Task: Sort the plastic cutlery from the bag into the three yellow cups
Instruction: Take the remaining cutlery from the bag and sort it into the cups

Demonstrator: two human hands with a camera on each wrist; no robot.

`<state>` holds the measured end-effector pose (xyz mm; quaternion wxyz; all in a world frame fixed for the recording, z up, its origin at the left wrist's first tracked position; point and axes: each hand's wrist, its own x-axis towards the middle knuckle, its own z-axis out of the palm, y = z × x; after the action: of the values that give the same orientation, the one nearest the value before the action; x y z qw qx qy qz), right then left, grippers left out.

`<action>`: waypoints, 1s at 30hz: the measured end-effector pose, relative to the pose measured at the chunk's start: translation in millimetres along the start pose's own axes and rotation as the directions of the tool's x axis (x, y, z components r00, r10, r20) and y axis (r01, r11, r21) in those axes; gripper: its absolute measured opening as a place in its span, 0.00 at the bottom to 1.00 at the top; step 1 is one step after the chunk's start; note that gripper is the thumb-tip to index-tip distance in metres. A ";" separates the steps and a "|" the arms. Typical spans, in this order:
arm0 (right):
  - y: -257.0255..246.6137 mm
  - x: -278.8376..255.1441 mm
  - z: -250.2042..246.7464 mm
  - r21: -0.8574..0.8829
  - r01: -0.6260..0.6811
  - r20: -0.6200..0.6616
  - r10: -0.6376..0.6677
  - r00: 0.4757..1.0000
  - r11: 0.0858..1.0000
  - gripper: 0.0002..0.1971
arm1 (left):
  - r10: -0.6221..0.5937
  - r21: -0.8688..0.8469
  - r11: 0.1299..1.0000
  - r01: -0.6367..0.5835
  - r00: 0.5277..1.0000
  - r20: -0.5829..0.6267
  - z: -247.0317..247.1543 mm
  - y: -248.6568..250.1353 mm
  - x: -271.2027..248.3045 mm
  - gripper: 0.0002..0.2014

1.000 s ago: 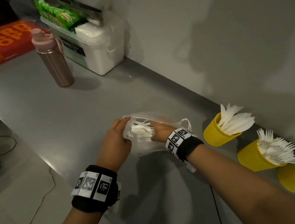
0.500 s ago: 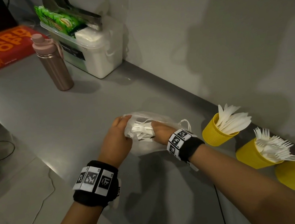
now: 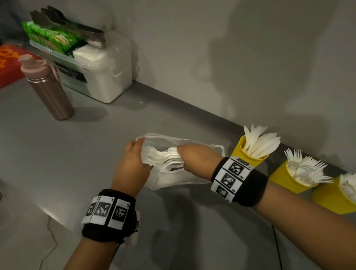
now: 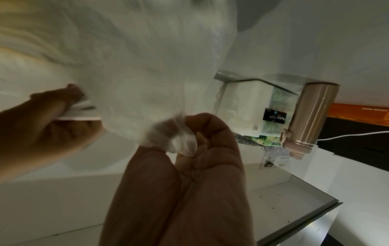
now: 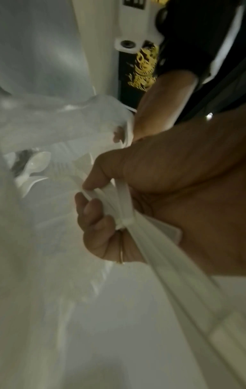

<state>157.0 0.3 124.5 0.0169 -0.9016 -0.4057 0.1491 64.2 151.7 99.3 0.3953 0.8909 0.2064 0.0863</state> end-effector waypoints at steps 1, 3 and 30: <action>3.8 -5.6 -2.4 0.009 -0.009 -0.014 0.009 1.000 1.000 0.14 | -0.011 0.006 1.000 0.011 1.000 0.007 -0.9 -0.9 0.6 0.31; 14.1 -16.1 -5.1 0.063 -0.027 -0.033 0.029 0.999 0.998 0.17 | -0.043 0.008 0.999 0.043 0.999 0.016 -2.1 -4.6 2.3 0.32; 39.1 -204.1 2.6 0.912 0.385 -0.390 0.588 0.709 0.142 0.05 | 0.055 -0.733 0.637 0.240 0.934 0.353 59.0 148.6 -59.2 0.21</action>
<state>56.9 -176.5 168.1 0.7377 -0.6681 -0.0934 0.0263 74.2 -3.1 170.2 0.7680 0.6281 0.1244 -0.0118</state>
